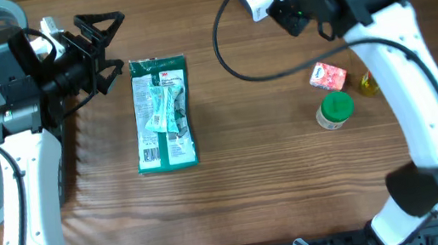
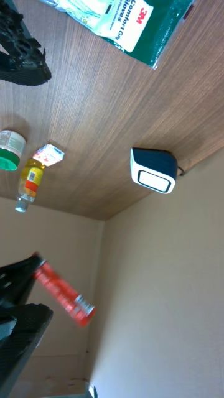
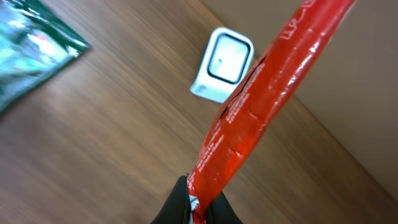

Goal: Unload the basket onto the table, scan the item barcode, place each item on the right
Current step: 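Hold the Nescafe stick in front of the white scanner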

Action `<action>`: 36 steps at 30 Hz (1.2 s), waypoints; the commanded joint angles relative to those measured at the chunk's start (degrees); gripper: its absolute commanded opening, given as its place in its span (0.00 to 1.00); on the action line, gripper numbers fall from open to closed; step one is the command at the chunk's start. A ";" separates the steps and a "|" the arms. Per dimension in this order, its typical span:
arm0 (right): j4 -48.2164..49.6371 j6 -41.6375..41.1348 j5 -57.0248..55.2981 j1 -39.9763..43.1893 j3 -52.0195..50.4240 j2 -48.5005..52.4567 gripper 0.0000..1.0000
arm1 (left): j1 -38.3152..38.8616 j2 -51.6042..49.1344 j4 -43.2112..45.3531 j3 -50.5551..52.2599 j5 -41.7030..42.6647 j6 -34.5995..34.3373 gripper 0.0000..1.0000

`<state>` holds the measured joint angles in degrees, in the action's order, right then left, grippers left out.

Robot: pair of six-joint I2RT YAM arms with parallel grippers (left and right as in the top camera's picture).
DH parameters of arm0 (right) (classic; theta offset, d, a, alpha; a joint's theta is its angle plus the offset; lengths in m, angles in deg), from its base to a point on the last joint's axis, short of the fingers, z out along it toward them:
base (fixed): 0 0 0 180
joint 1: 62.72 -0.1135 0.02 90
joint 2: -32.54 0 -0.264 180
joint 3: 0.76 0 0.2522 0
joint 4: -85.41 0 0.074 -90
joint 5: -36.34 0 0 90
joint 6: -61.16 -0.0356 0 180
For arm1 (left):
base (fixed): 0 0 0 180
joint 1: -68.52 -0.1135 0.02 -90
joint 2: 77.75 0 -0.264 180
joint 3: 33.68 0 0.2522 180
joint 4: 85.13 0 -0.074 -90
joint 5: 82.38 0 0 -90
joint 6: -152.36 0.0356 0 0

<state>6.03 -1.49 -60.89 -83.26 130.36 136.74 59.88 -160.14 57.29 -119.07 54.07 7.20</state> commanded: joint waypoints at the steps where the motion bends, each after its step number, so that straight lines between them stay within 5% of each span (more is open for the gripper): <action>1: 1.88 2.91 -6.64 -0.09 0.33 4.94 0.04 | -0.26 0.85 0.15 -0.48 -0.11 0.94 1.00; 21: 19.47 7.19 -22.64 -0.02 0.28 25.59 0.04 | -0.26 0.85 0.15 -0.48 -0.11 0.94 1.00; 36: 22.32 13.22 -26.36 0.26 0.26 32.39 0.04 | -0.26 0.85 0.15 -0.48 -0.11 0.94 1.00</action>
<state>27.86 8.68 -84.12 -83.26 130.36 166.55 59.88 -160.14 57.29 -119.07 54.09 7.20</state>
